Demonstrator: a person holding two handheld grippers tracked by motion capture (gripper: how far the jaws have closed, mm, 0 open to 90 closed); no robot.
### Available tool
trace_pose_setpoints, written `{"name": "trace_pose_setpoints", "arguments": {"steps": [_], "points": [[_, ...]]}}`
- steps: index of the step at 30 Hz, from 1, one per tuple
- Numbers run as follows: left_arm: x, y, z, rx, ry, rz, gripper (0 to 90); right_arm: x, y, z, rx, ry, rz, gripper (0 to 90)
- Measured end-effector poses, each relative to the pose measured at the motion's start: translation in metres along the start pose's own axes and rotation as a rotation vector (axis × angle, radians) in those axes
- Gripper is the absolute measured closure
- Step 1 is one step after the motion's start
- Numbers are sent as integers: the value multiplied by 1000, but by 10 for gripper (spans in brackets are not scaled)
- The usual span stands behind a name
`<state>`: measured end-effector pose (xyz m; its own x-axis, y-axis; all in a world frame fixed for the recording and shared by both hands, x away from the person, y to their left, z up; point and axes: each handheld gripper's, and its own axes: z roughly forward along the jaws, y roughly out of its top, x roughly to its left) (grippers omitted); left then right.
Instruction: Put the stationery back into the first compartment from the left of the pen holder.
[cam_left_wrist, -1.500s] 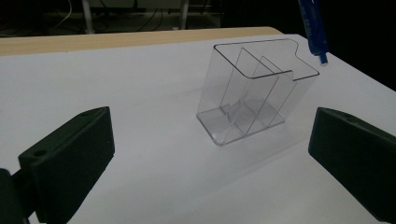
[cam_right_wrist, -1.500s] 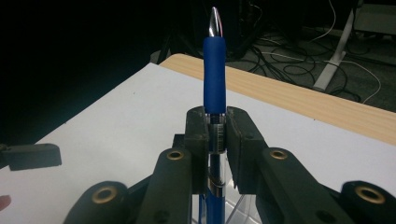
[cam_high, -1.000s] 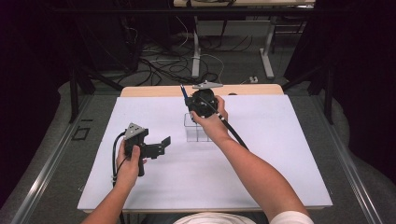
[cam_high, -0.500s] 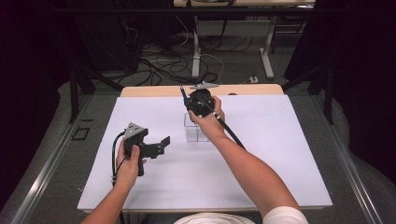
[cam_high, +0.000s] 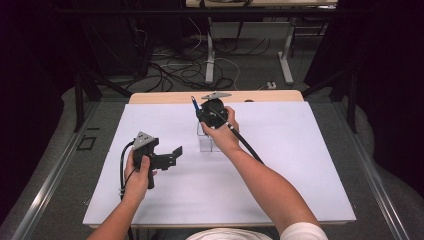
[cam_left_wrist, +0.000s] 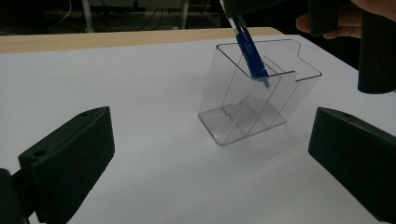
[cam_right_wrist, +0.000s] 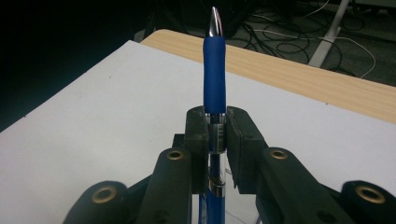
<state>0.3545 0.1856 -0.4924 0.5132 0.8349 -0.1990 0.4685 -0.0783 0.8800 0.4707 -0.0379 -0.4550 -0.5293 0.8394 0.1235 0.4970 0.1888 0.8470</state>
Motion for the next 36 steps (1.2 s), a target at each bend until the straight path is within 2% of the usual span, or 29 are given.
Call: {"name": "trace_pose_setpoints", "arguments": {"steps": [6,8,15,20,27,31,36], "points": [[-1,0,0,2,0,3,2,-1,-5,1,7,5,-7,795],[-1,0,0,2,0,4,2,-2,-6,0,11,14,9,779],[-1,-1,1,6,0,6,2,-6,-5,-10,-7,48,22,617],[-2,-1,0,6,1,11,2,-10,-8,-19,-23,41,4,513],[-2,0,0,9,6,19,2,-22,-17,-34,-30,37,1,425],[-2,-1,1,8,7,13,2,-31,-21,-44,-28,33,-10,397],[-1,-1,1,10,12,14,2,-43,-27,-59,-28,28,2,370]]}}
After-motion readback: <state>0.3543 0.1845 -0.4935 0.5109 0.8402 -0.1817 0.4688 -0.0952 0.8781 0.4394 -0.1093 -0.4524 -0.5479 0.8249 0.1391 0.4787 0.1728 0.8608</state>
